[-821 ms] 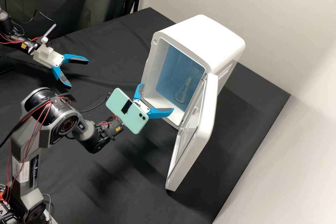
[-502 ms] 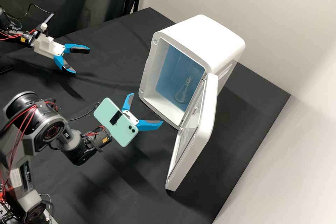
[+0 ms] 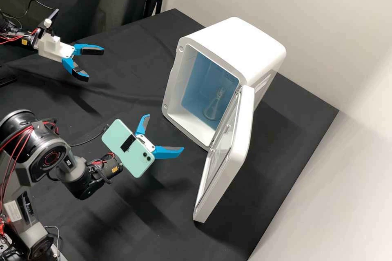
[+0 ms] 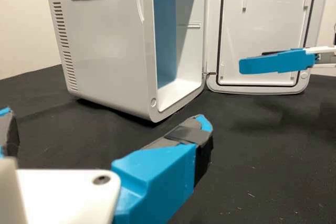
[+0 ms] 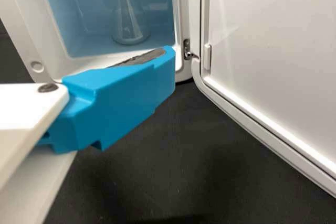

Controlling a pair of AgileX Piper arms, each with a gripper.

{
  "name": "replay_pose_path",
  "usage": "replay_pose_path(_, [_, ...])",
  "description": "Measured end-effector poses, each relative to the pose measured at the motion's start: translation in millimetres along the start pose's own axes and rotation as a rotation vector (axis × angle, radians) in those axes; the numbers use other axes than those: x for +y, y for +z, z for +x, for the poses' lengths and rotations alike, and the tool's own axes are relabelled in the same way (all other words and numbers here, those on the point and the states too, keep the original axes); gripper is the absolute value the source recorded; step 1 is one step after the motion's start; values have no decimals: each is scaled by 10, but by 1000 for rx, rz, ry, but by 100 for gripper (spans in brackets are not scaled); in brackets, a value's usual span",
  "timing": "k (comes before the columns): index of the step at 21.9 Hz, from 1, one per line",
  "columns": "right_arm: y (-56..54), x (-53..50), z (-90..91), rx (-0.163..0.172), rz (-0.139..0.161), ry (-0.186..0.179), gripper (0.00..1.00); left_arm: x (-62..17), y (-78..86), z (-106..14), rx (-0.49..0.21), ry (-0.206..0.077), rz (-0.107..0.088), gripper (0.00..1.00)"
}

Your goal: Place the flask in the incubator

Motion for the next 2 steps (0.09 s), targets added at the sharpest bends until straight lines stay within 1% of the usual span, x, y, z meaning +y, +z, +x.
replay_pose_path(2, [1,1,-20,-1,3,-1,100,0,0,0,0,0,0,100])
